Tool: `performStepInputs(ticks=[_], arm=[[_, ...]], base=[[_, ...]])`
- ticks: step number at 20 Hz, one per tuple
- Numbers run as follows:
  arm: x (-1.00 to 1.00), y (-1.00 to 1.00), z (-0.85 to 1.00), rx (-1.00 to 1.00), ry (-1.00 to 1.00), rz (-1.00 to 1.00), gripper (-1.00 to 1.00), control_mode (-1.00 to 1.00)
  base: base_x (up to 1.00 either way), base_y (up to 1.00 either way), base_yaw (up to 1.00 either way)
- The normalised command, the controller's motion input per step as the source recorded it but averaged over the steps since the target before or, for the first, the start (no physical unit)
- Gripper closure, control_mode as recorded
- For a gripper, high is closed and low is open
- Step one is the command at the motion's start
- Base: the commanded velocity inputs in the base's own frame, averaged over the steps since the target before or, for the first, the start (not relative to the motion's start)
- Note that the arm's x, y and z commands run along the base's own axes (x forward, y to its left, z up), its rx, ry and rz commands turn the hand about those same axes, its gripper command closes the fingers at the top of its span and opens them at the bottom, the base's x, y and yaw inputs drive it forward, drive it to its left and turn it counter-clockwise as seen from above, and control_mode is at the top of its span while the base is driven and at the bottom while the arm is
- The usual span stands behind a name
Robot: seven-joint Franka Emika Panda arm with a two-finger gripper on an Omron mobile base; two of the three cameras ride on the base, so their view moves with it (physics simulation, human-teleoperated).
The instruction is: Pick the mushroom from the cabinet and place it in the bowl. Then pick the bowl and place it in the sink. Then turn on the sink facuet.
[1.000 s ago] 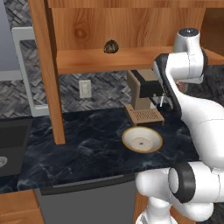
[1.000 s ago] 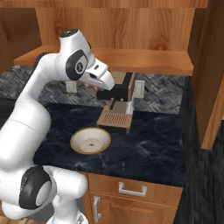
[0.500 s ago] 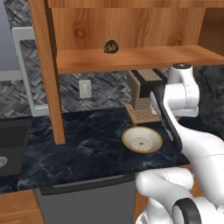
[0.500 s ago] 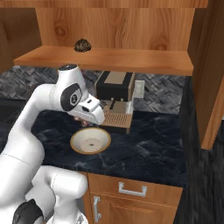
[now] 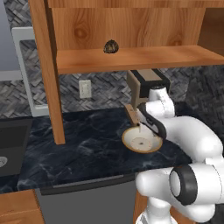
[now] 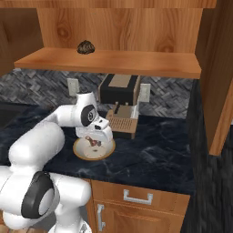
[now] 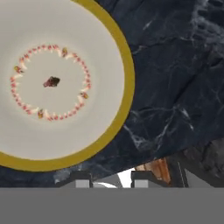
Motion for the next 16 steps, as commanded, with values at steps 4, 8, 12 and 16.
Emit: performStepInputs(ticks=[4,8,12,16], arm=[[0.74,0.23,-0.86,0.0,0.2,0.1,1.0,-1.0],[0.59,0.22,-0.67,0.0,0.1,0.12,1.0,-1.0],[0.6,0.1,-0.49,0.0,0.02,0.12,1.0,-1.0],[0.38,0.02,-0.47,0.0,0.03,0.13,1.0,-1.0]], base=[[0.0,0.0,0.0],[0.0,0.0,0.0],[0.0,0.0,0.0],[0.0,0.0,0.0]])
